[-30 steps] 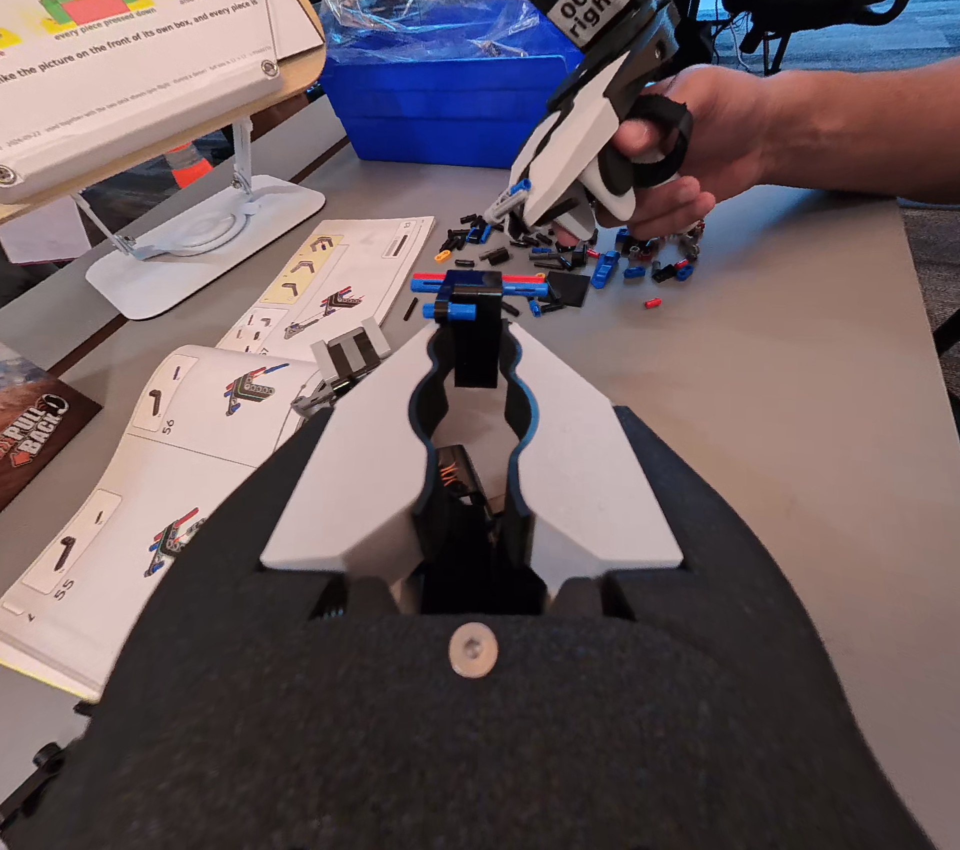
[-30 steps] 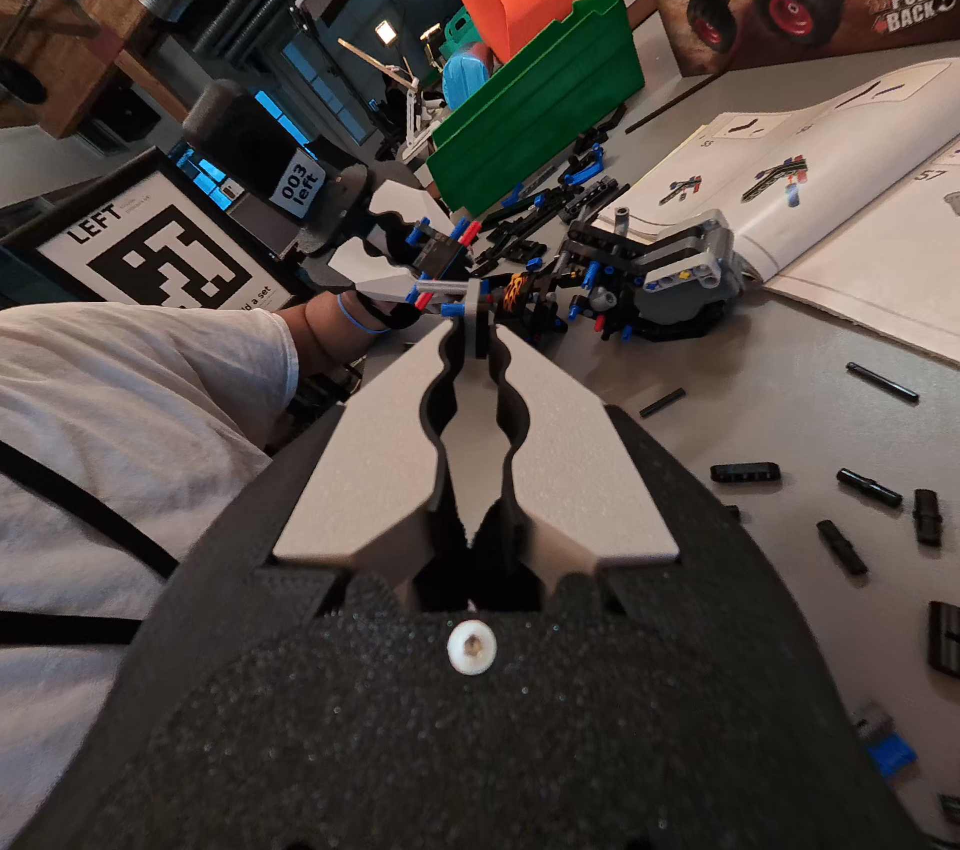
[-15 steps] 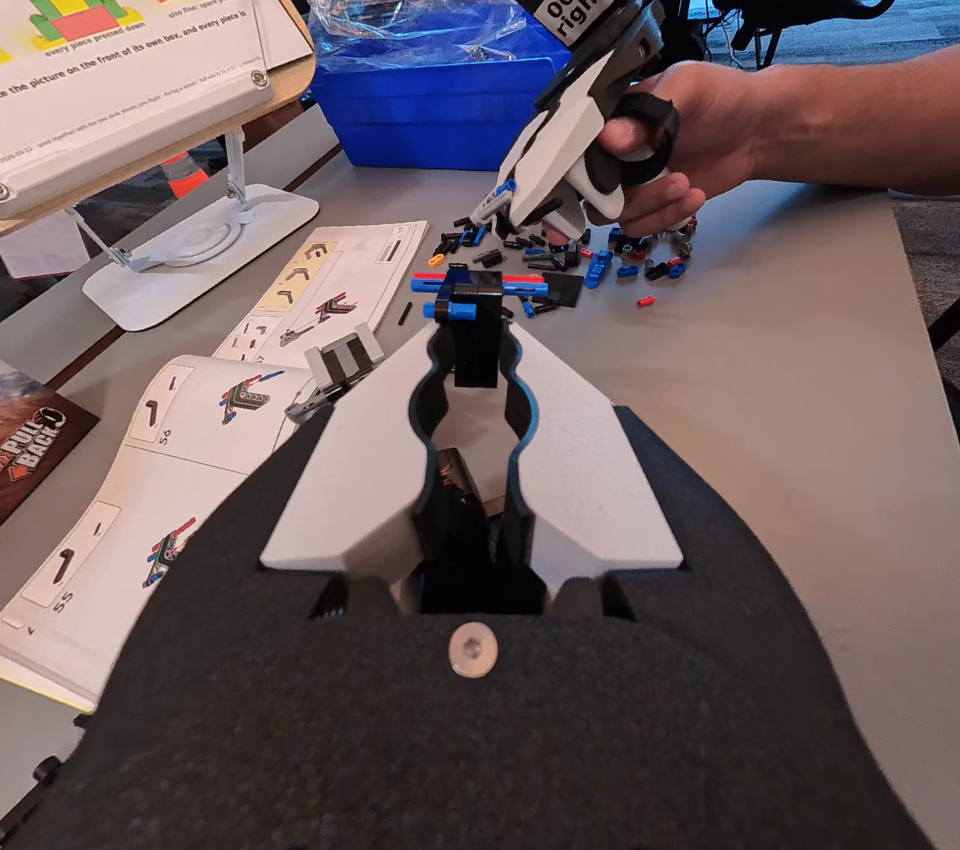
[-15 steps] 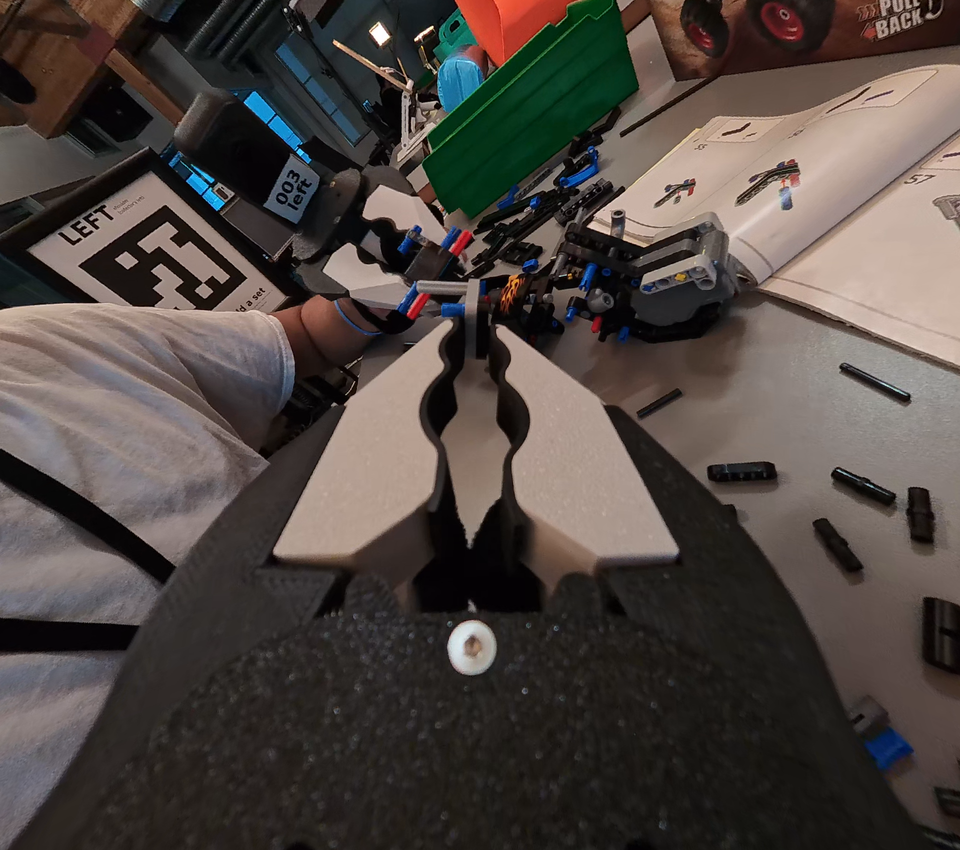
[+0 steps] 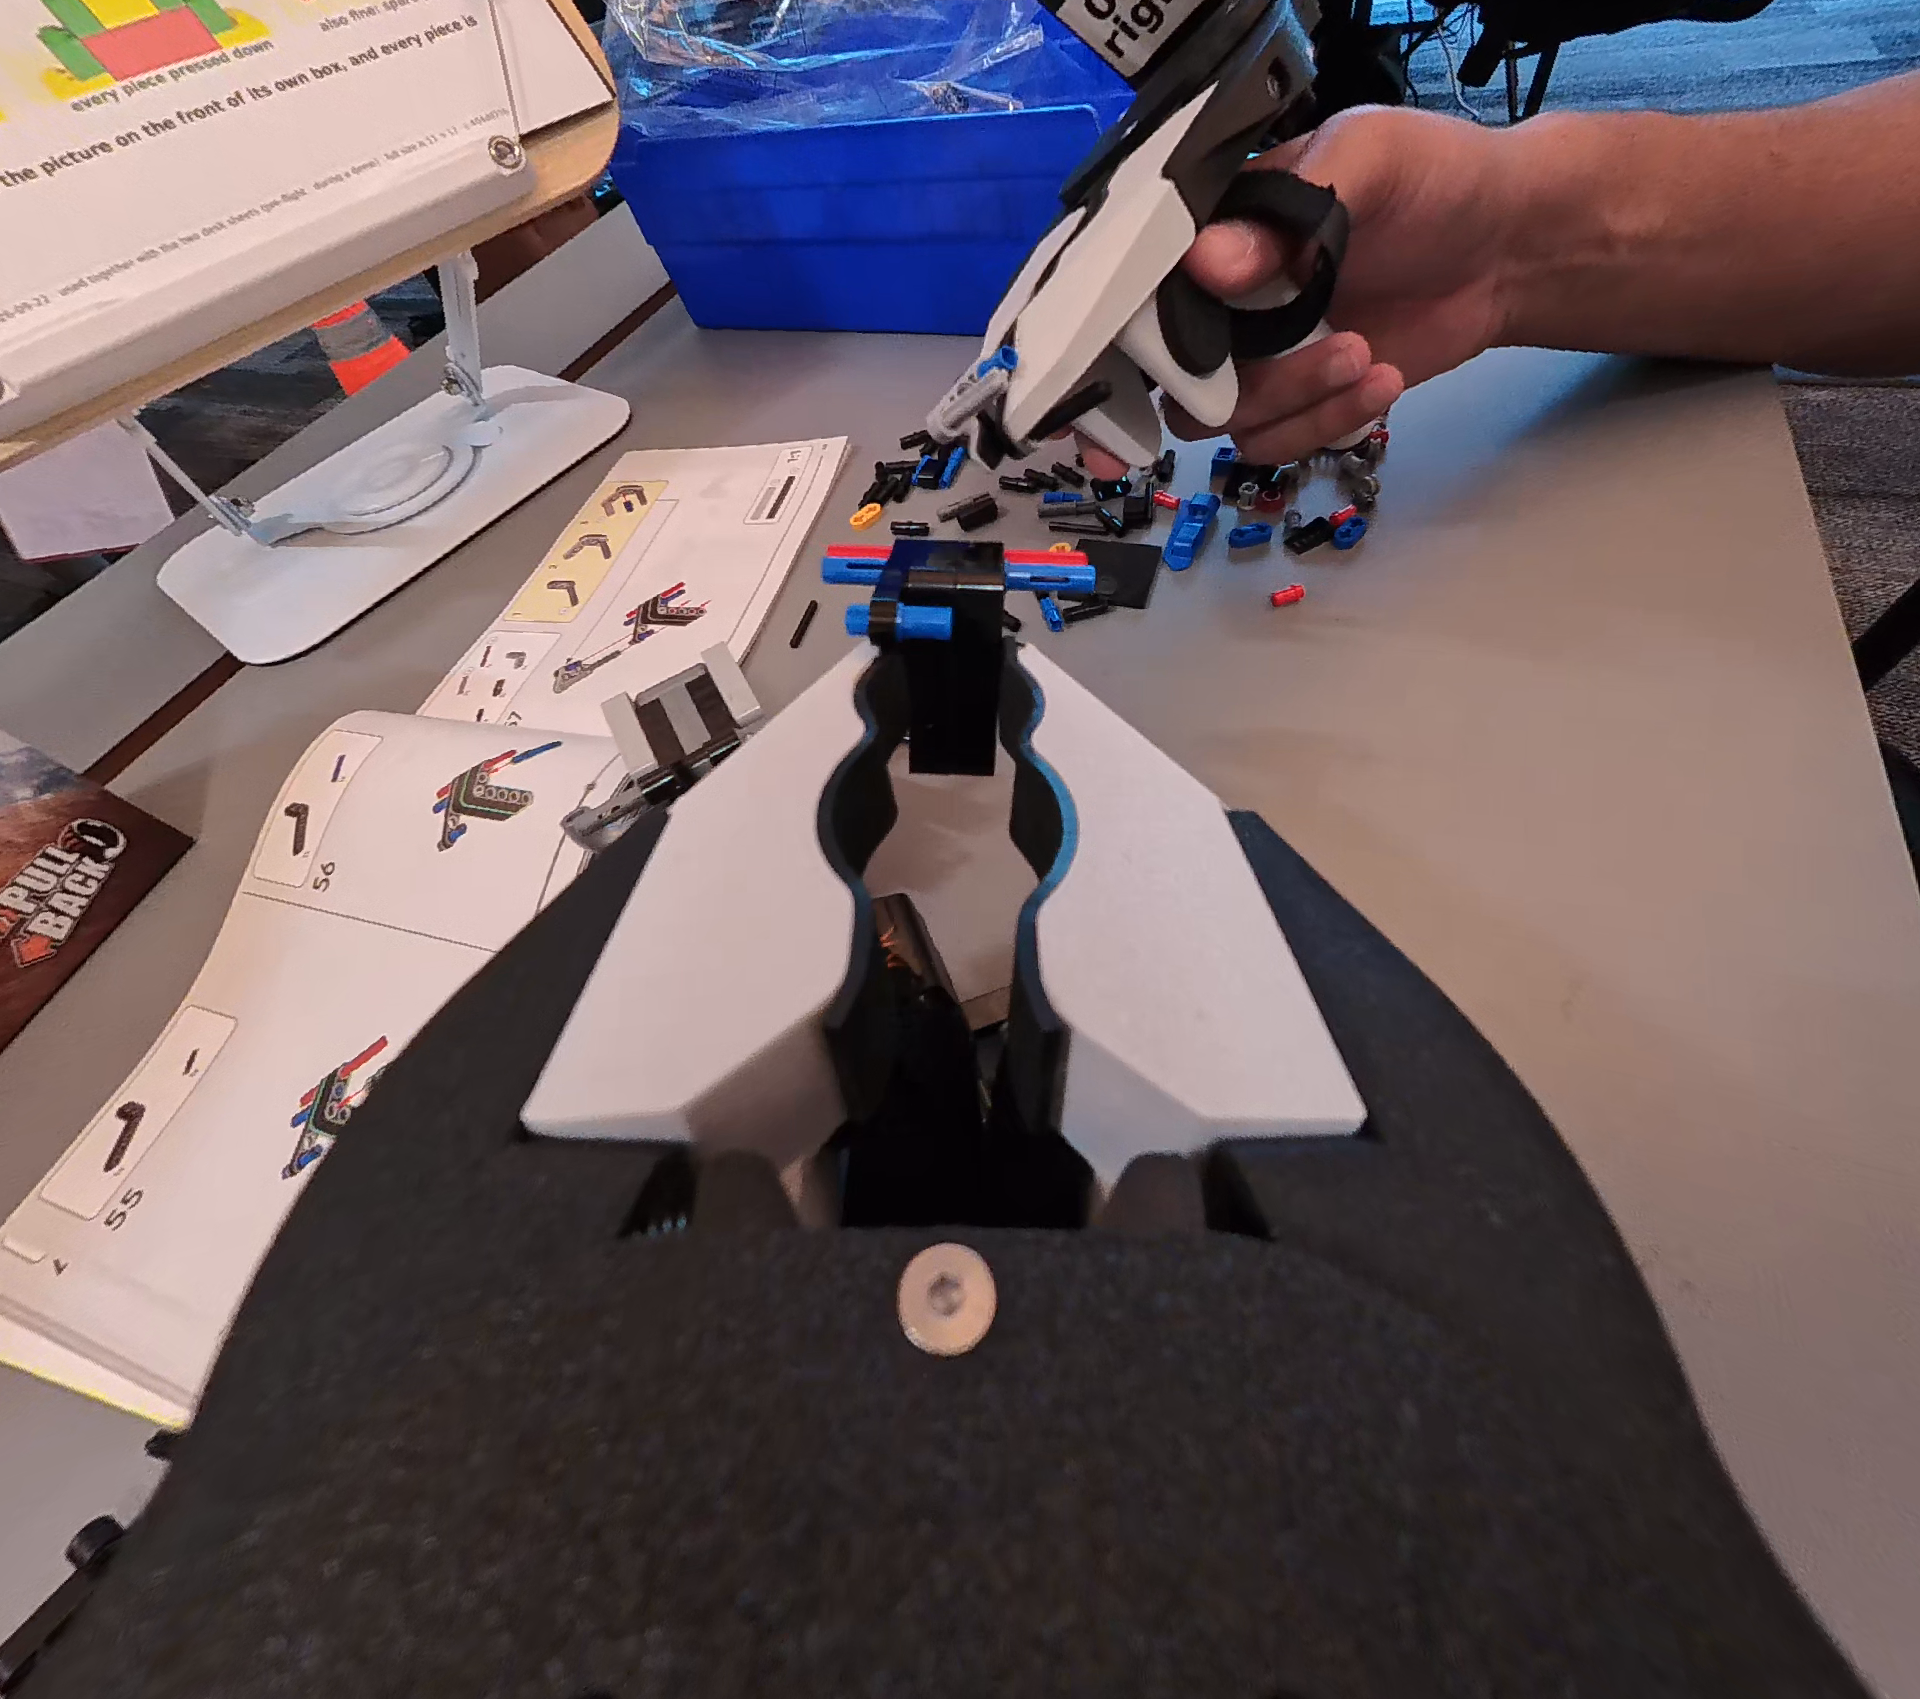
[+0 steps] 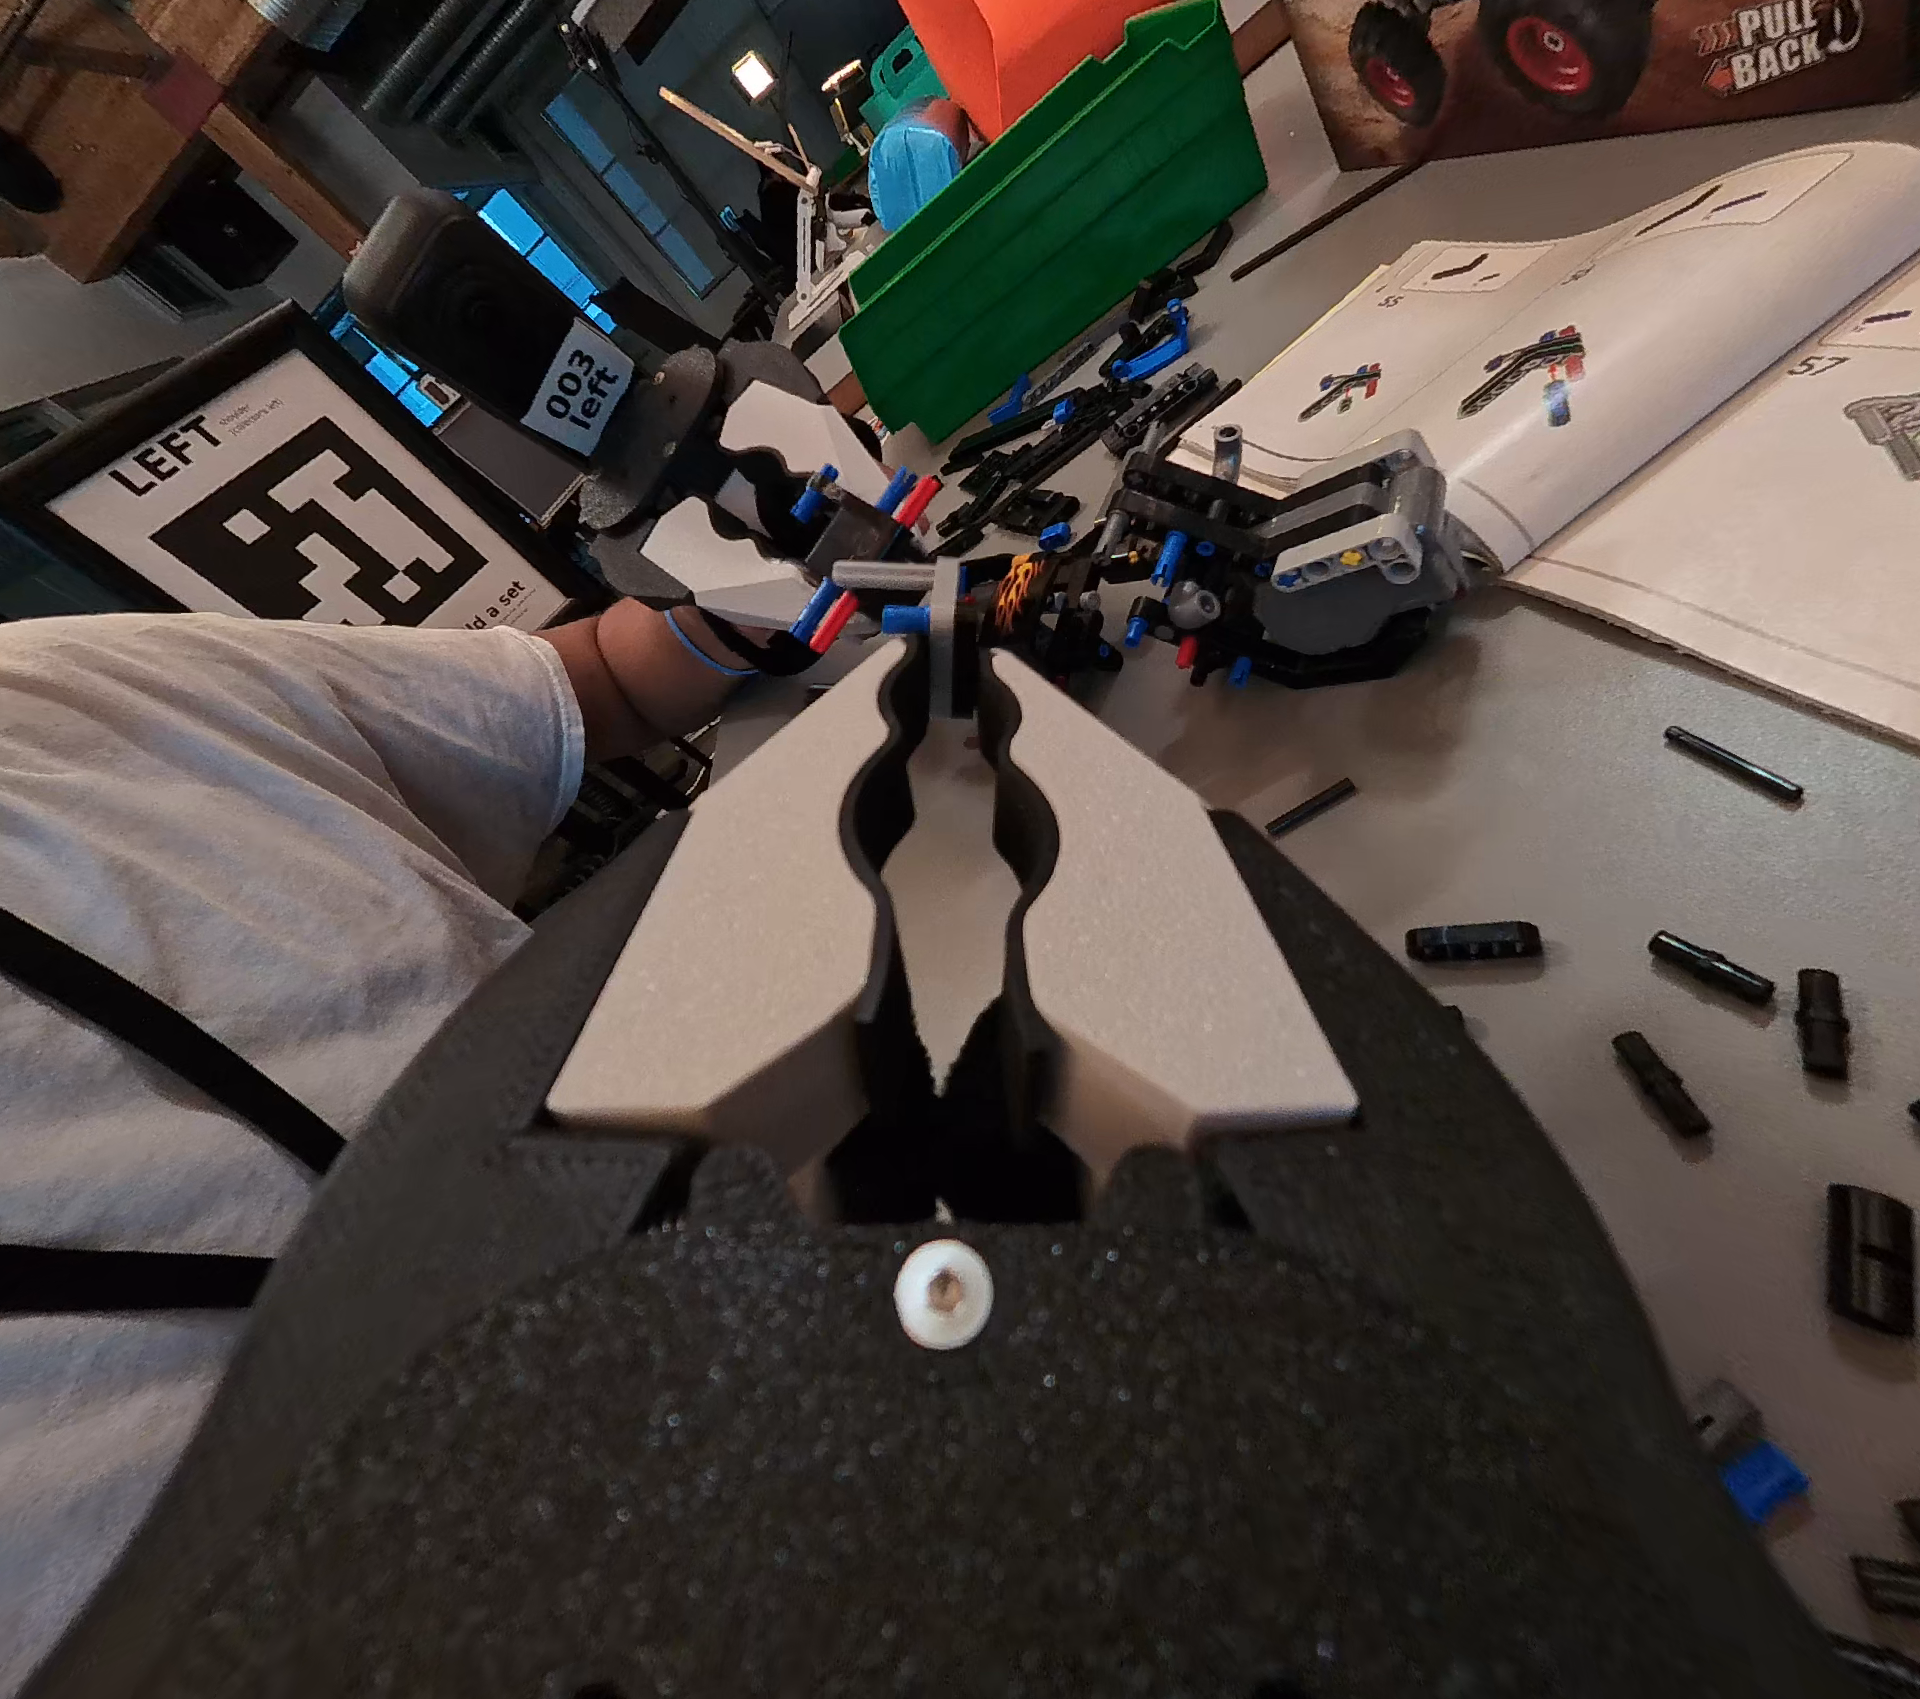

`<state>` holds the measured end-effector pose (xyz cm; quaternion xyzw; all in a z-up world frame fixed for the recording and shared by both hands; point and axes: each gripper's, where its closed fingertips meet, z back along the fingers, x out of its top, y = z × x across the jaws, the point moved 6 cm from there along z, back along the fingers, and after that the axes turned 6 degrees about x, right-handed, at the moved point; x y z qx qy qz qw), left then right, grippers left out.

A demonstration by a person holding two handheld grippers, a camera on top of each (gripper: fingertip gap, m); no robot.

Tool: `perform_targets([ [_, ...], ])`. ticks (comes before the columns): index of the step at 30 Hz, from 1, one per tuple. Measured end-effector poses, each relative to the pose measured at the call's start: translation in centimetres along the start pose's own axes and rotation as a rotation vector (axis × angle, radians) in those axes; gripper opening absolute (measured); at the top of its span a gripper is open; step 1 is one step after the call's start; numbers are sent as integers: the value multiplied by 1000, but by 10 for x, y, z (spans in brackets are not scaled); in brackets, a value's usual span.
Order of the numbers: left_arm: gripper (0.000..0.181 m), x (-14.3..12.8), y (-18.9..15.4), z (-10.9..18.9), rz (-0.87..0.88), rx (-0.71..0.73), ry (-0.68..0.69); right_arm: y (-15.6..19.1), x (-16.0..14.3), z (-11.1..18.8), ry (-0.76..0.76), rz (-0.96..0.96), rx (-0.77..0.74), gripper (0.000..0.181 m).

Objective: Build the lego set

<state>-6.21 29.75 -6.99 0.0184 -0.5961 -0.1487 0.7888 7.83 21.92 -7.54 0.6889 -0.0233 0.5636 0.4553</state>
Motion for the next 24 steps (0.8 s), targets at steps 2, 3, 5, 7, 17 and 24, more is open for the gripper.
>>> perform_targets([
  [2, 15, 0, 0, 0, -1, -1, 0, 0, 0, 0, 0, -1, 2, 7],
  [3, 15, 0, 0, 0, -1, 0, -1, 0, 0, 0, 0, -2, 3, 7],
  [5, 15, 0, 0, 0, -1, -1, -1, 1, 1, 1, -4, -4, 5, 7],
  [7, 15, 0, 0, 0, -1, 0, -1, 1, 1, 1, -4, -3, 5, 7],
  [17, 15, 0, 0, 0, -3, -2, 2, 1, 2, 1, -7, -1, 5, 7],
  [24, 15, 0, -1, 0, -5, -6, 5, 1, 2, 1, -8, 1, 4, 7],
])
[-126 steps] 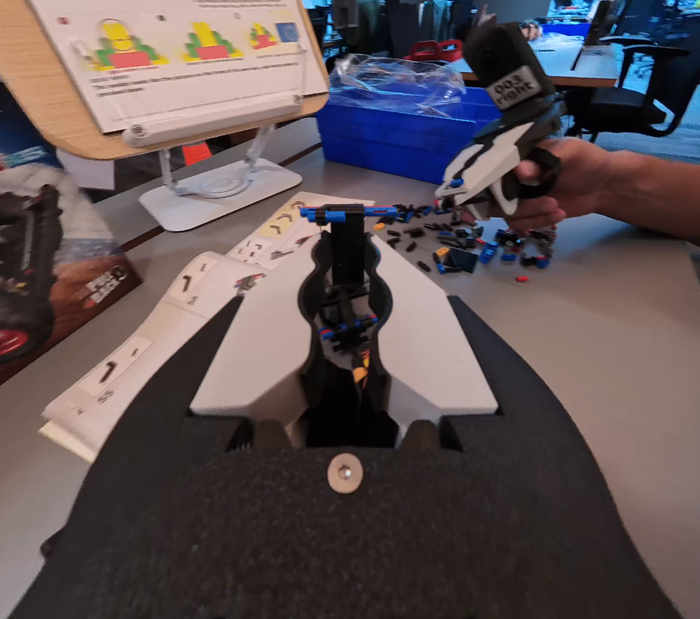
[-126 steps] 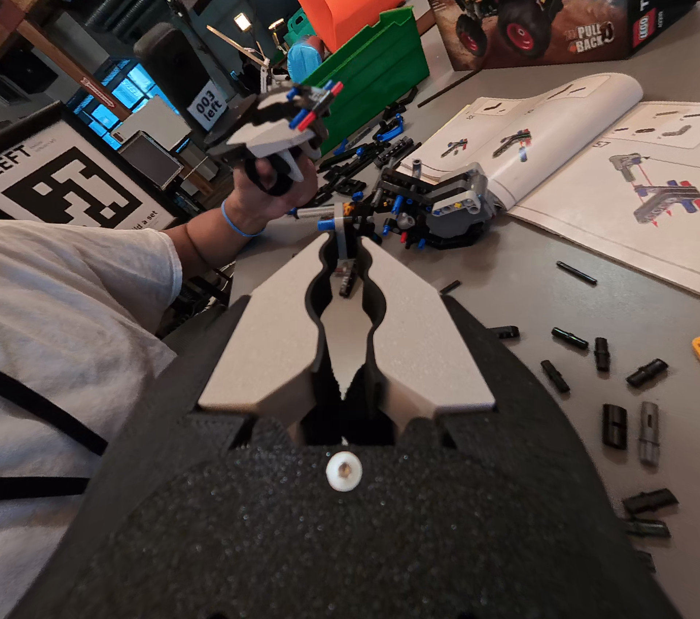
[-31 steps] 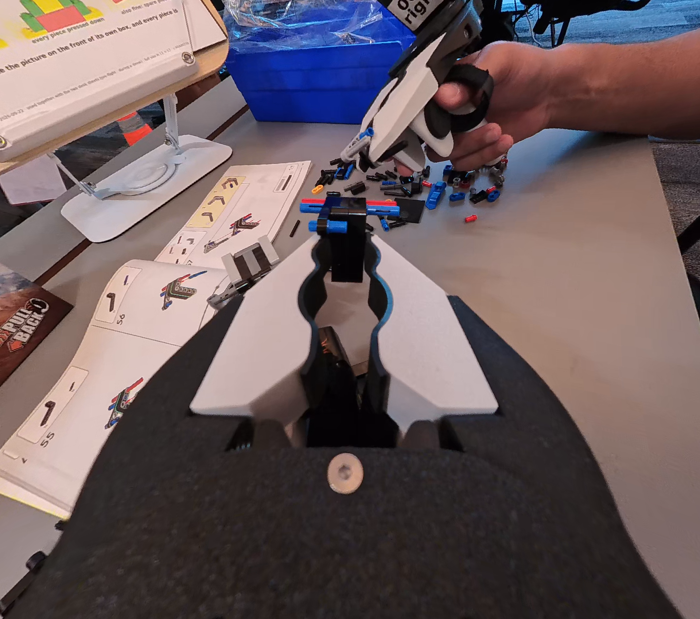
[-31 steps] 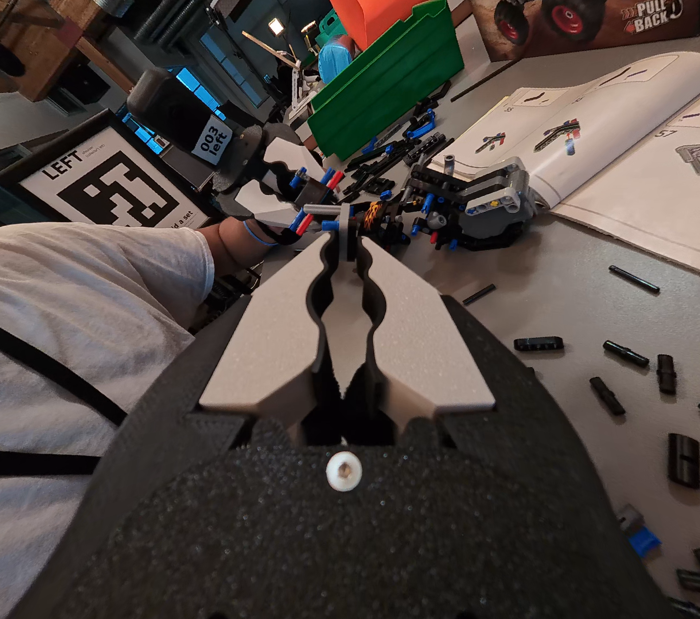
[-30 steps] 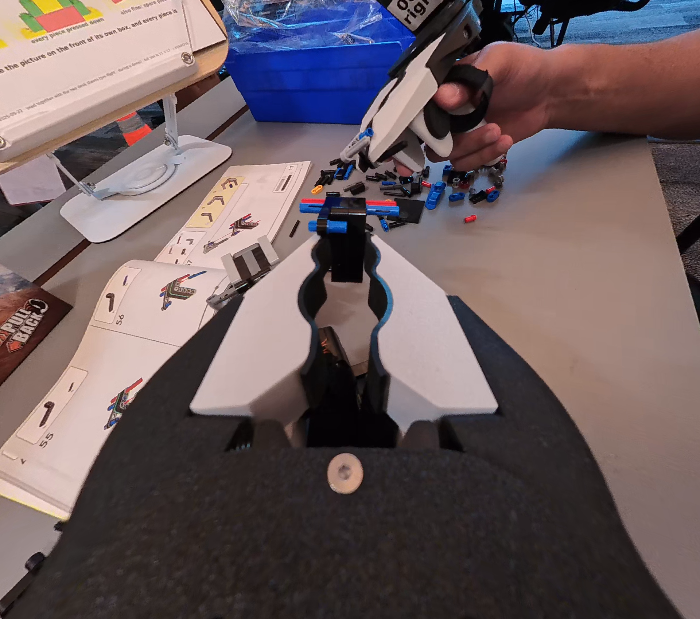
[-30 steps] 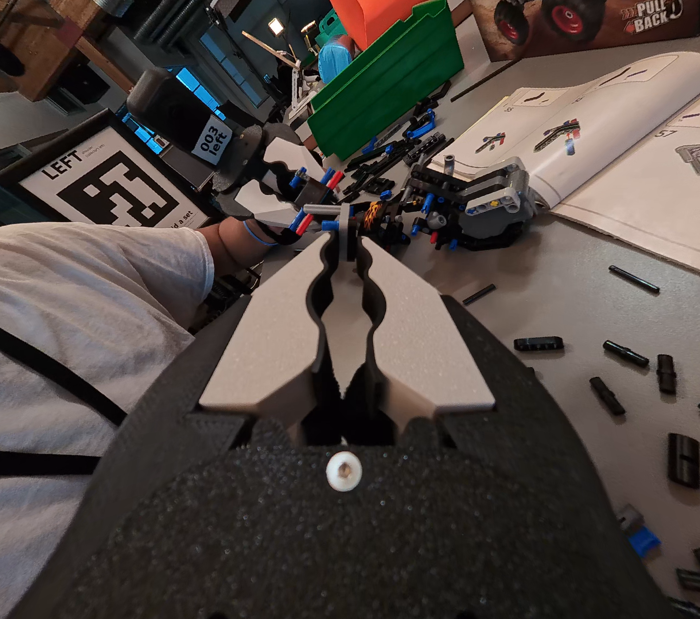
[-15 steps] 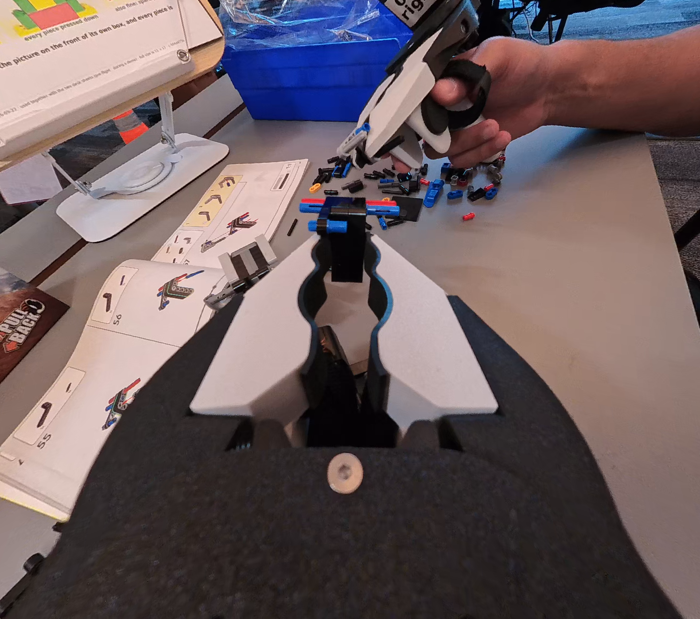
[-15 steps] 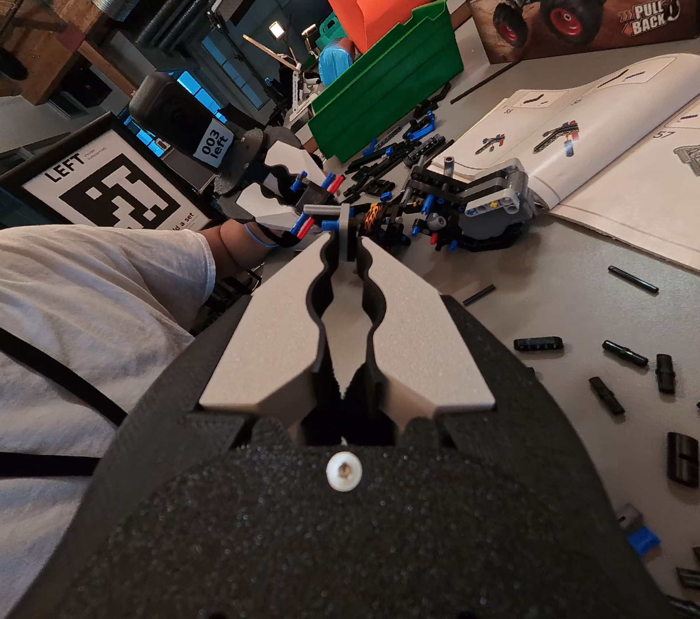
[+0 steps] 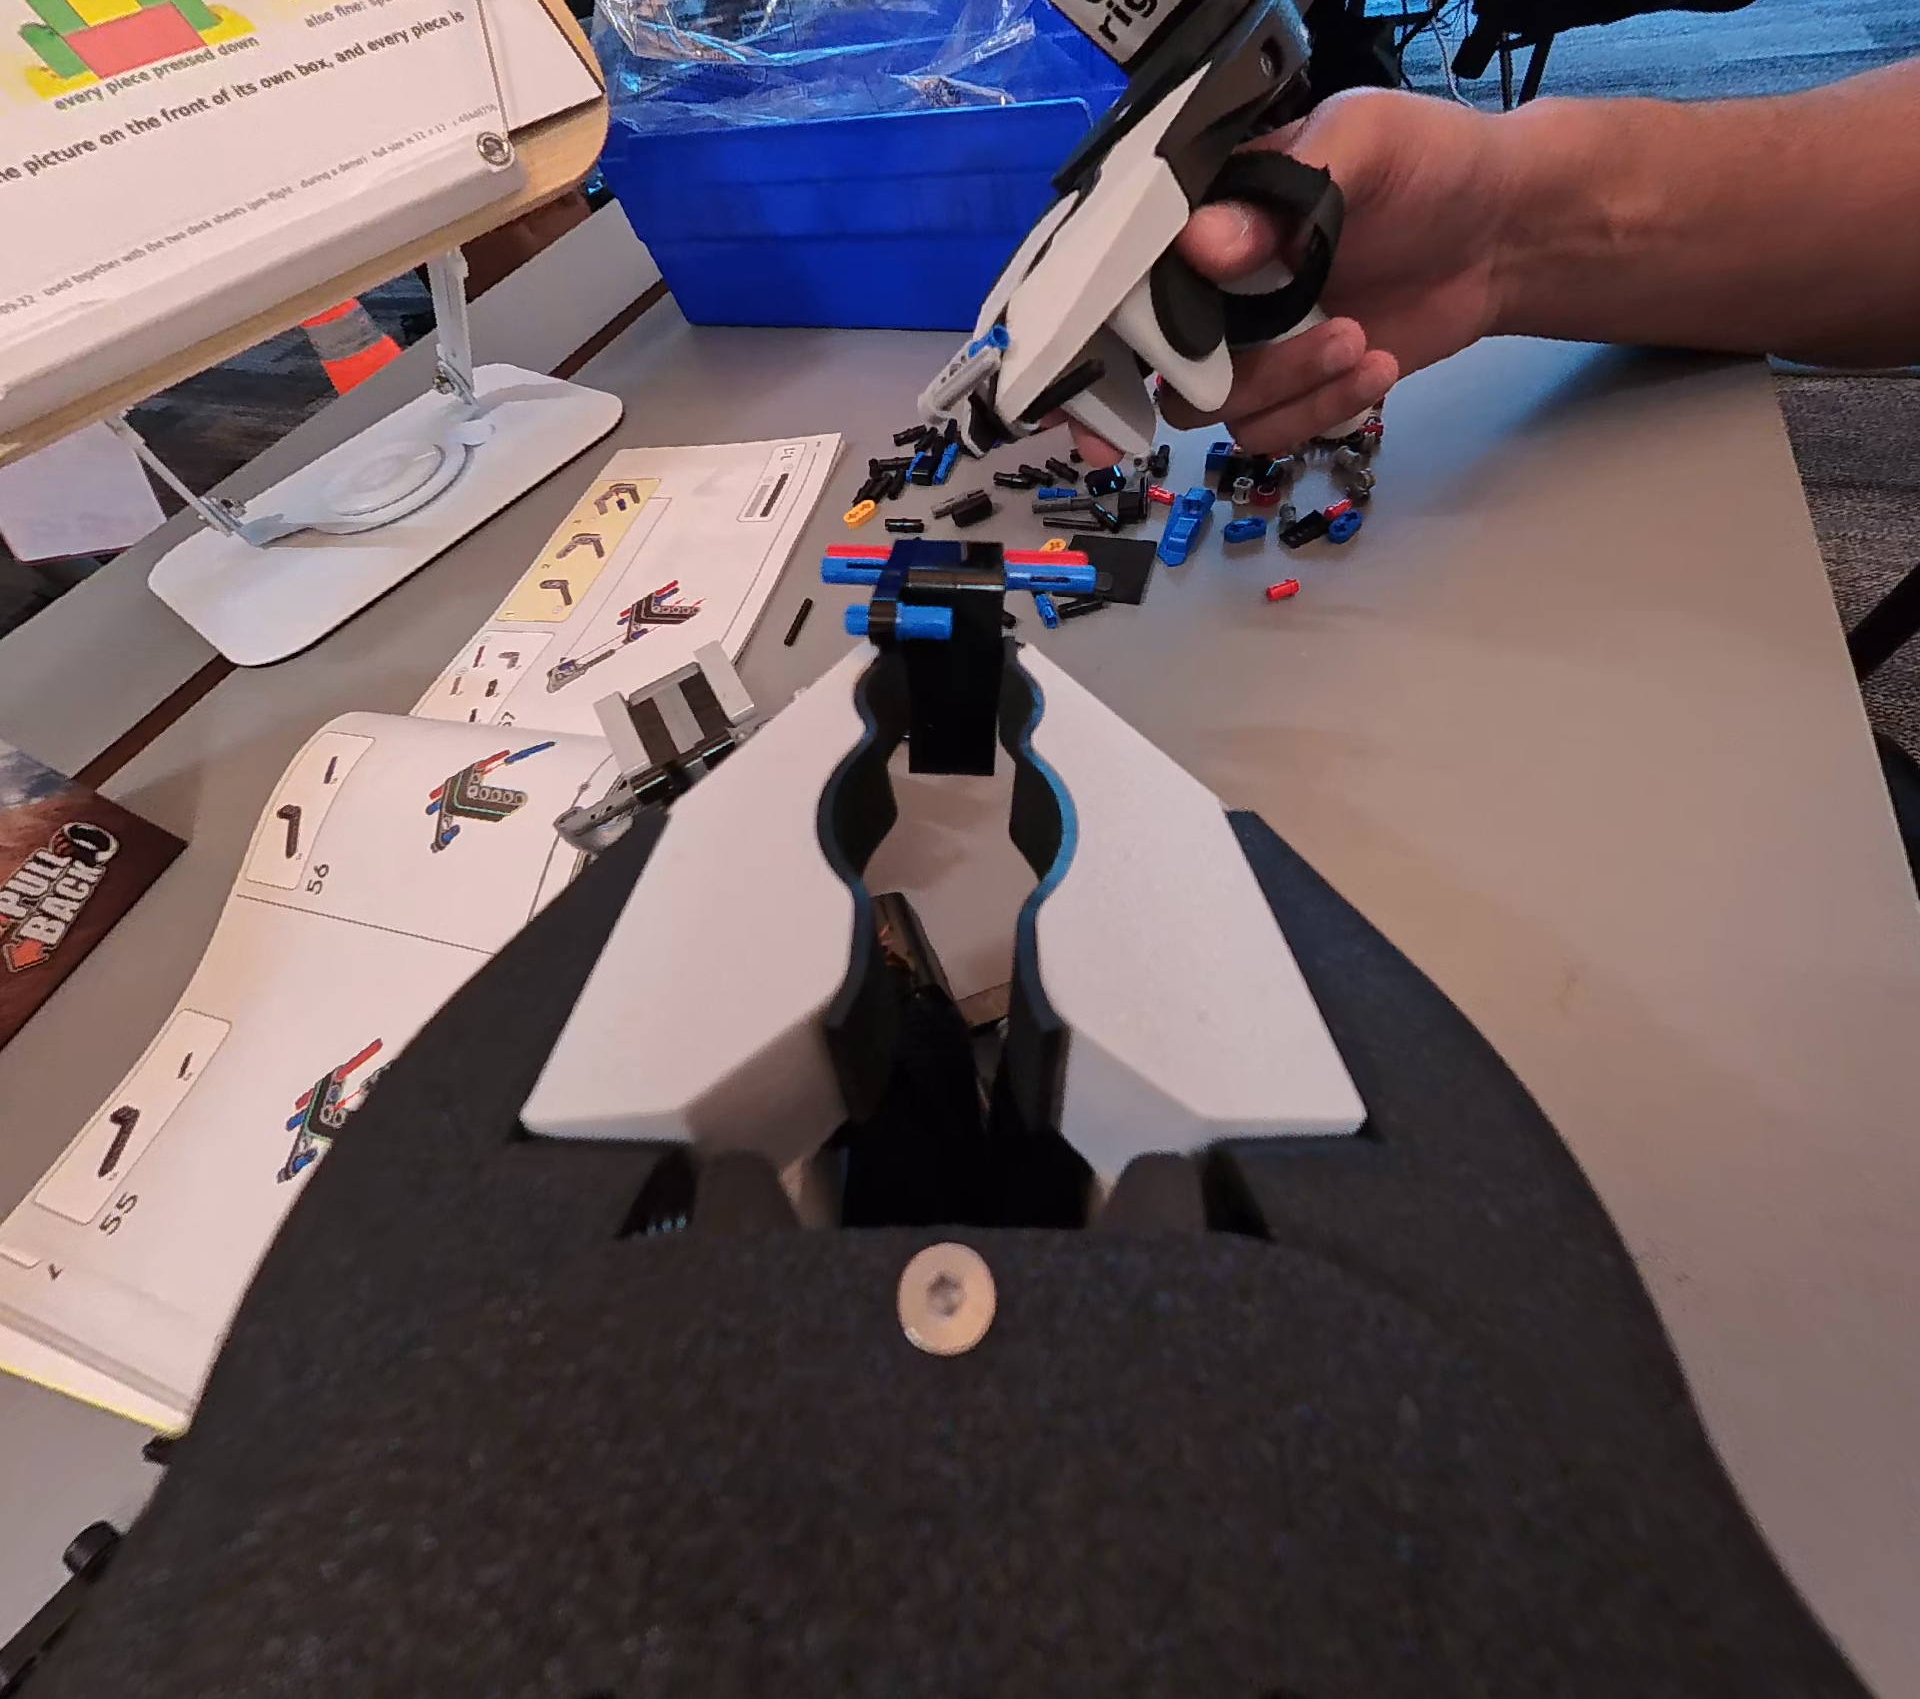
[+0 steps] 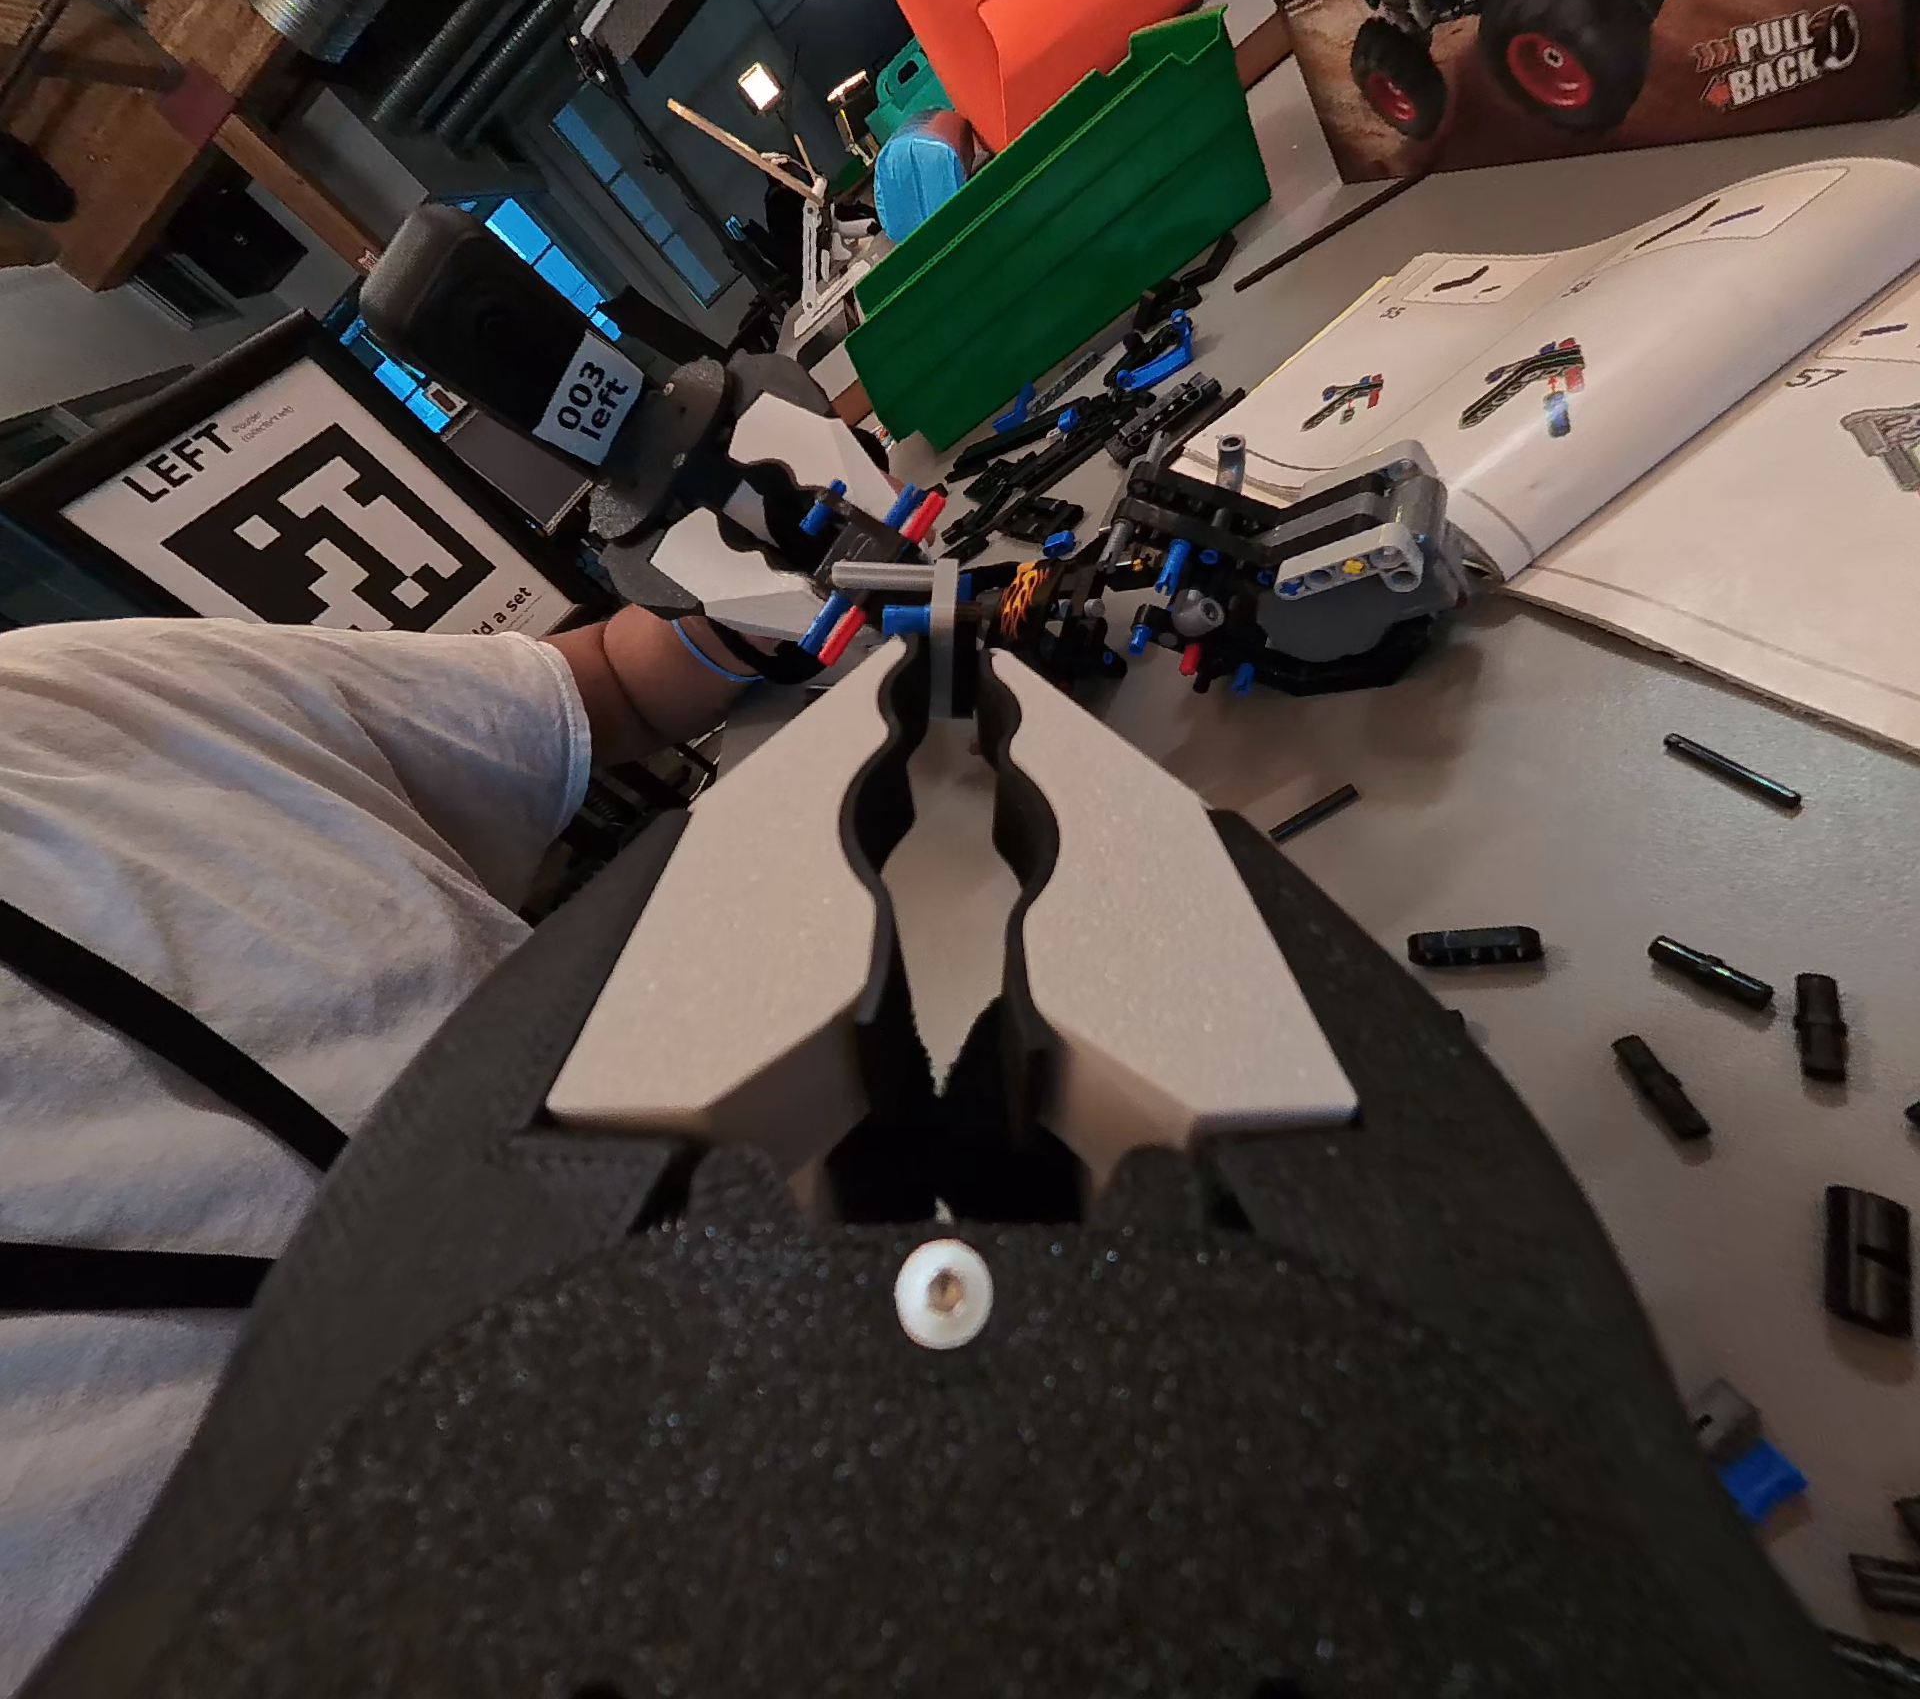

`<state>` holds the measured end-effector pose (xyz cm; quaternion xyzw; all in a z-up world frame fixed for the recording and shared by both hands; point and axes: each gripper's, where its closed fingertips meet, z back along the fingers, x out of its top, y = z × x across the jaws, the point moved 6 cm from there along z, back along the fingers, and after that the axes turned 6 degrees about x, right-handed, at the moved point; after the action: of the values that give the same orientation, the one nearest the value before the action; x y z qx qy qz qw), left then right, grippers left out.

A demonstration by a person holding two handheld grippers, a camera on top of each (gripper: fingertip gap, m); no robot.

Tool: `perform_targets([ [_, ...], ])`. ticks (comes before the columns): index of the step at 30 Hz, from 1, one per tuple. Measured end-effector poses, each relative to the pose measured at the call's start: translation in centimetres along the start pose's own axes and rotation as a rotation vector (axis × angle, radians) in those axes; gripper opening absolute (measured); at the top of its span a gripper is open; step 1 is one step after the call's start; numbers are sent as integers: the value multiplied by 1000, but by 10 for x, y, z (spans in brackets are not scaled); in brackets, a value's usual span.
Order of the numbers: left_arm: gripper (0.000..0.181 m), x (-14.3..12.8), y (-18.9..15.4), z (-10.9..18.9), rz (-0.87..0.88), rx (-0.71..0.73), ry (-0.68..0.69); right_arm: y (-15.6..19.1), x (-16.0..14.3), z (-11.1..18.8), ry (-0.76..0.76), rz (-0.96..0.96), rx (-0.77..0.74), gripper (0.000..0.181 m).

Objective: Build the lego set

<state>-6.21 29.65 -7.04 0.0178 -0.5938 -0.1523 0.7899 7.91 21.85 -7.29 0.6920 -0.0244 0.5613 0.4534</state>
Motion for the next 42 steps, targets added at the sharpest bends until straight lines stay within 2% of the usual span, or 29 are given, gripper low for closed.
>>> perform_targets([
  [11, 15, 0, -1, 0, -10, 4, -1, 2, 3, 2, -20, 42, -18, 7],
  [14, 15, 0, -1, 0, -9, 3, 1, -2, 11, 9, -56, 219, -206, 7],
  [18, 15, 0, -1, 0, -9, 3, -3, -6, 17, 19, 22, 538, -546, 7],
  [22, 15, 0, -1, 0, -11, 2, -1, 0, 17, 16, 78, 718, -674, 7],
  [26, 15, 0, -1, 0, -10, 2, 1, 2, 14, 13, 101, 771, -690, 7],
  [42, 15, -1, -2, 0, -12, -2, 0, 3, 11, 9, 98, 738, -602, 7],
])
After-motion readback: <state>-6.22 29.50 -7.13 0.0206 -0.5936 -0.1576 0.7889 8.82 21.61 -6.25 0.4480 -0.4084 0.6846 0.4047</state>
